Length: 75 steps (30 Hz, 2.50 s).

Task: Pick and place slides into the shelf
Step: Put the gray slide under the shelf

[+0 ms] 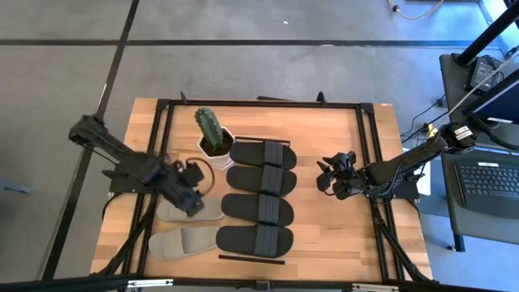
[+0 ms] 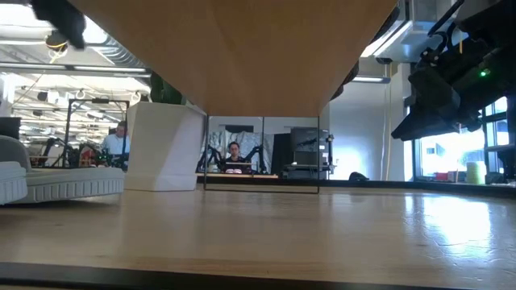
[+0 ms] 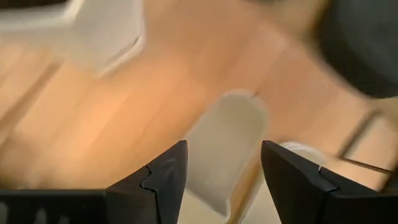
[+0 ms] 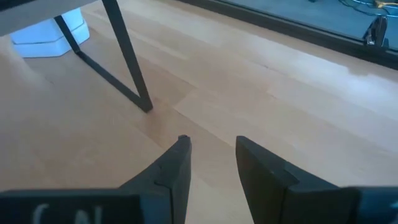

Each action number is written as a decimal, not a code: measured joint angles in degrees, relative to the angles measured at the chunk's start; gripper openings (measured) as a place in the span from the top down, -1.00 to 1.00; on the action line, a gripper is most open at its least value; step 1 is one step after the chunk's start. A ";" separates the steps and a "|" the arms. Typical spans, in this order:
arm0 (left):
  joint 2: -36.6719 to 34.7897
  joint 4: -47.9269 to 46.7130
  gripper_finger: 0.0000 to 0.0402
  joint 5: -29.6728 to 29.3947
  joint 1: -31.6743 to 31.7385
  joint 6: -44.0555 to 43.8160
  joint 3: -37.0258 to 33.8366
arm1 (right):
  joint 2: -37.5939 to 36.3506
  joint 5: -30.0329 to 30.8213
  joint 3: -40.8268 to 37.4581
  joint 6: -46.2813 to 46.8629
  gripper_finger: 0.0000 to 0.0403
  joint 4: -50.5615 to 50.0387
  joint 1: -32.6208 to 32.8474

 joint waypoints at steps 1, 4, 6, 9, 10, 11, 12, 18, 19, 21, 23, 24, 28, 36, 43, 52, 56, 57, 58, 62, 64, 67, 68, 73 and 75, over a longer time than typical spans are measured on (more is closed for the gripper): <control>2.12 -2.02 0.03 0.75 -0.15 -2.83 0.74 | 0.02 0.00 0.00 -0.06 0.36 0.00 0.00; 8.34 -9.35 0.03 5.17 -0.16 -12.43 1.88 | 0.01 0.00 0.00 -0.63 0.36 0.00 0.00; 12.02 -12.38 0.03 9.65 -0.12 -17.28 2.08 | 0.02 0.00 0.00 -0.79 0.36 0.00 0.00; 16.75 -13.37 0.03 14.84 -0.16 -19.82 2.09 | 0.00 -0.02 0.00 -0.76 0.36 0.00 0.00; 18.05 -12.88 0.03 15.96 -0.16 -20.11 2.09 | 0.00 -0.02 0.00 -0.76 0.36 0.00 0.00; 19.27 -12.72 0.03 16.84 -0.16 -20.15 2.11 | 0.00 -0.02 0.00 -0.76 0.36 0.00 0.00; 20.41 -12.85 0.03 17.42 -0.13 -20.17 2.11 | 0.01 -0.02 0.00 -0.74 0.36 0.01 0.00; 25.23 -12.96 0.03 20.45 -0.11 -22.00 2.11 | 0.02 -0.02 0.00 -0.72 0.36 0.49 0.00; 25.77 -12.88 0.03 20.57 -0.11 -22.29 2.11 | 0.00 -0.04 0.00 -0.72 0.36 0.61 0.00; 26.55 -12.55 0.03 21.01 -0.11 -22.96 2.11 | 0.00 -0.44 0.00 -0.72 0.36 0.63 0.00; 27.17 -12.33 0.03 21.13 -0.11 -23.80 2.11 | 0.02 -0.49 0.00 -0.72 0.36 0.66 0.00; 27.35 -12.13 0.03 21.15 -0.11 -24.22 2.11 | 0.02 -0.53 0.00 -0.72 0.36 0.70 0.00; 27.73 -10.20 0.03 21.11 -0.11 -24.63 2.11 | 0.02 -0.59 0.00 -0.72 0.36 0.72 0.00; 27.75 -9.79 0.03 21.06 -0.11 -24.61 2.11 | 0.02 -0.63 0.00 -0.79 0.36 0.83 0.00; 27.75 -11.11 0.03 21.04 -0.11 -26.04 2.11 | 0.02 -1.51 0.00 -0.79 0.36 0.92 0.00; 27.36 -11.74 0.03 21.08 -0.41 -26.12 2.11 | 0.02 -2.12 0.00 -0.81 0.36 1.20 0.02; 24.78 -12.33 0.03 20.98 -1.43 -27.25 2.11 | 0.02 -2.10 0.00 -0.81 0.36 1.26 0.02; 23.92 -13.08 0.03 20.68 -1.76 -28.40 2.11 | 0.02 -2.10 0.00 -0.79 0.36 1.35 0.02; 22.94 -14.16 0.03 20.19 -2.11 -30.10 2.11 | 0.02 -2.10 0.00 -0.81 0.36 1.36 0.02; 19.57 -16.85 0.03 17.80 -4.05 -37.82 2.11 | 0.02 -2.12 0.00 -0.81 0.36 1.36 0.02; 18.56 -16.94 0.03 16.68 -5.22 -41.00 2.11 | 0.02 -2.10 0.00 -0.81 0.36 1.36 0.02; 18.37 -16.51 0.03 16.10 -6.35 -44.66 2.11 | 0.02 -2.12 0.00 -0.81 0.36 1.36 0.02; 18.45 -16.36 0.03 16.20 -6.58 -45.79 2.11 | 0.02 -2.11 0.00 -0.81 0.36 1.33 0.02; 18.74 -13.54 0.03 16.44 -7.21 -50.09 1.54 | 0.02 -2.10 0.00 -0.81 0.36 1.33 0.02; 18.77 -12.77 0.03 16.47 -7.28 -51.10 0.89 | 0.02 -2.11 0.00 -0.81 0.36 1.33 0.02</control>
